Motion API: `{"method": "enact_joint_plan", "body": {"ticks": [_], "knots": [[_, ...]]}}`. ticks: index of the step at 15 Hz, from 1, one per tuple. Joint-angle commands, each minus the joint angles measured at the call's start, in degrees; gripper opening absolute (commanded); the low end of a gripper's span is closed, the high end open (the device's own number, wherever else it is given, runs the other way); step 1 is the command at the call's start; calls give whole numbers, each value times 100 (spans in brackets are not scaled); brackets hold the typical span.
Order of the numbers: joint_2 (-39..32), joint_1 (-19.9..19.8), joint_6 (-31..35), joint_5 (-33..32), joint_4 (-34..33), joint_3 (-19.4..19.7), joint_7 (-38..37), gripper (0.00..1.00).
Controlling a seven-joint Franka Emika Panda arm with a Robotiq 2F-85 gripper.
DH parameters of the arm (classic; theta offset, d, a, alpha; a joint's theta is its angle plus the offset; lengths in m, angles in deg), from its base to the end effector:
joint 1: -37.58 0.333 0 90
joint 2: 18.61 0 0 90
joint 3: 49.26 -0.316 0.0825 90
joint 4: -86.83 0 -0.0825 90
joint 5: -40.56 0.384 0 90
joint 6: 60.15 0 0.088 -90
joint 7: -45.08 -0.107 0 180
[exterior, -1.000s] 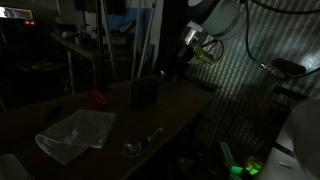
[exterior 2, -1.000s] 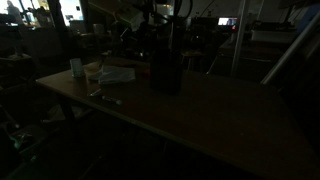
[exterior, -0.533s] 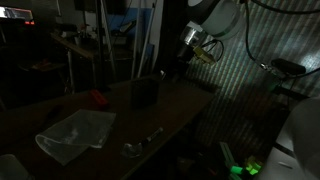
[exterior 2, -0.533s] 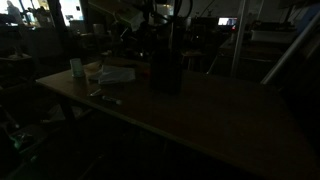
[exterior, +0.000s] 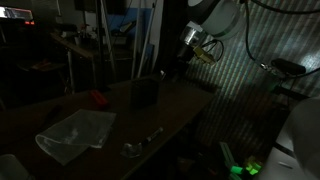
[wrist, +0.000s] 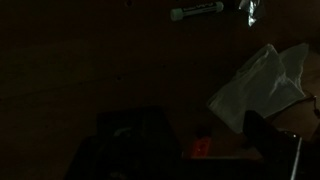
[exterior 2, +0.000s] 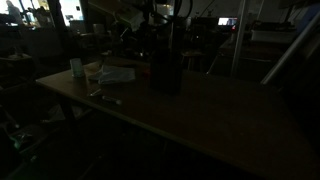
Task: Shove the cloth into the black box
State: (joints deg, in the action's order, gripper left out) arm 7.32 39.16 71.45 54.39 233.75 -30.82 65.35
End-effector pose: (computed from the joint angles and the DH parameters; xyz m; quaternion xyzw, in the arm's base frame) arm 0.3997 -0.1165 0.4292 -0.9828 0.0336 -0.1229 0.1336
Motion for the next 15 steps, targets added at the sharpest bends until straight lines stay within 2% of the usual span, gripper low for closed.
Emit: {"method": "enact_joint_plan", "body": {"ticks": [1, 9, 12, 15], "knots": [[-22, -146, -25, 83, -11, -139, 61, 100], [-22, -146, -25, 83, -11, -139, 61, 100], [-173, 4, -53, 47, -199, -540, -282, 100], [-420, 246, -7, 35, -513, -1128, -661, 100]]}}
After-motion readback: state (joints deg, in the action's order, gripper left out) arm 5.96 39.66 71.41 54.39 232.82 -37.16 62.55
